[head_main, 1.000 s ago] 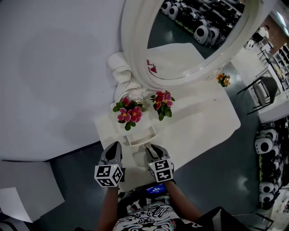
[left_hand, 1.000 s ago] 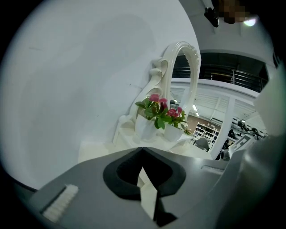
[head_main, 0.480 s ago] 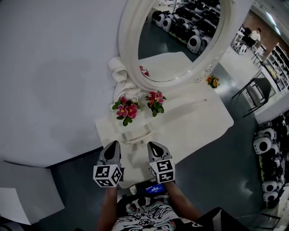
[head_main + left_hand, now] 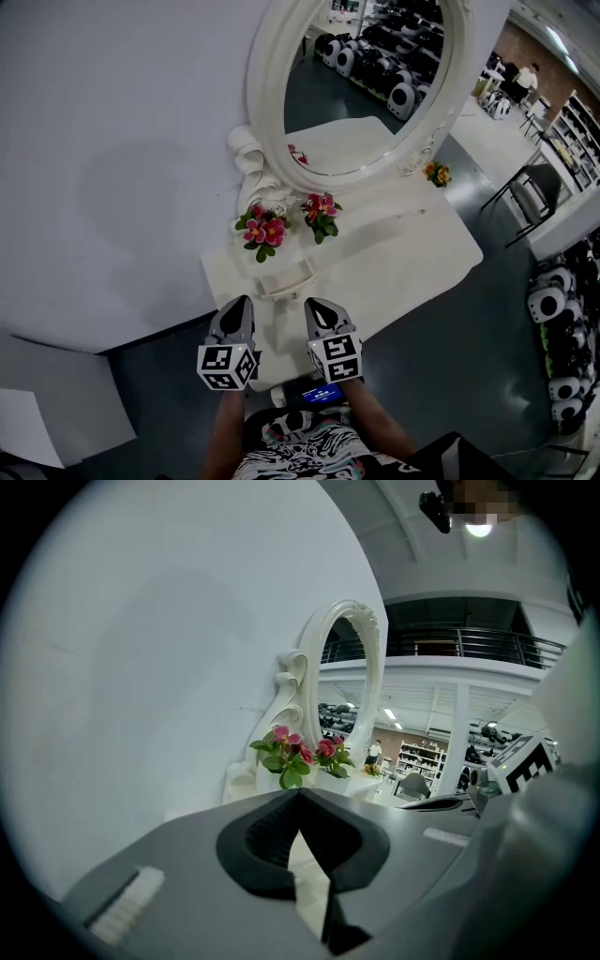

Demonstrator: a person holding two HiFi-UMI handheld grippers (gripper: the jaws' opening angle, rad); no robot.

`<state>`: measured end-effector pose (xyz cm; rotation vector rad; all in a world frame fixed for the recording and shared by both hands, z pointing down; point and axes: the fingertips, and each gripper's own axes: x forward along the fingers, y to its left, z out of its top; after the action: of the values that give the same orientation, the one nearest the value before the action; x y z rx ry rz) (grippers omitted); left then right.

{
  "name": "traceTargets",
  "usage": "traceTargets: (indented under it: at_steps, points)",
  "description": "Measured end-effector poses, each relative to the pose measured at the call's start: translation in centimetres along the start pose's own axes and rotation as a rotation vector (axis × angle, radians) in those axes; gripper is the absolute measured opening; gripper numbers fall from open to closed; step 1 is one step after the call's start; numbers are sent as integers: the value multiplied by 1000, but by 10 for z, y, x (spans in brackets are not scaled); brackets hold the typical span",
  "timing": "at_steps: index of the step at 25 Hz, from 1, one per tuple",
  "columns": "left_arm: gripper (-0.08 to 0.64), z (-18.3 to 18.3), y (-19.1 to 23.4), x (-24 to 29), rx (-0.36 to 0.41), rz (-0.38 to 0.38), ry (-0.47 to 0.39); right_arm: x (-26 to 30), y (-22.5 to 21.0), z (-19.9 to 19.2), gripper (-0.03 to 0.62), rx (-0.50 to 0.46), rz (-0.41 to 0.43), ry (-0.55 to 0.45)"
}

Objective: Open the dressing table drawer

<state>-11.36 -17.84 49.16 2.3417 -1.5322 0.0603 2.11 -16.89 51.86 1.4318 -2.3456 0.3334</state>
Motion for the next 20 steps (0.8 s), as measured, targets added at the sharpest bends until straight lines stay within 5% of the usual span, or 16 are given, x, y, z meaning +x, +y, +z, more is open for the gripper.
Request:
traceTargets:
  at_steps: [20]
  points:
    - [2,-8,13,9,-13,8,20,14,0,0,2,-2,4,6]
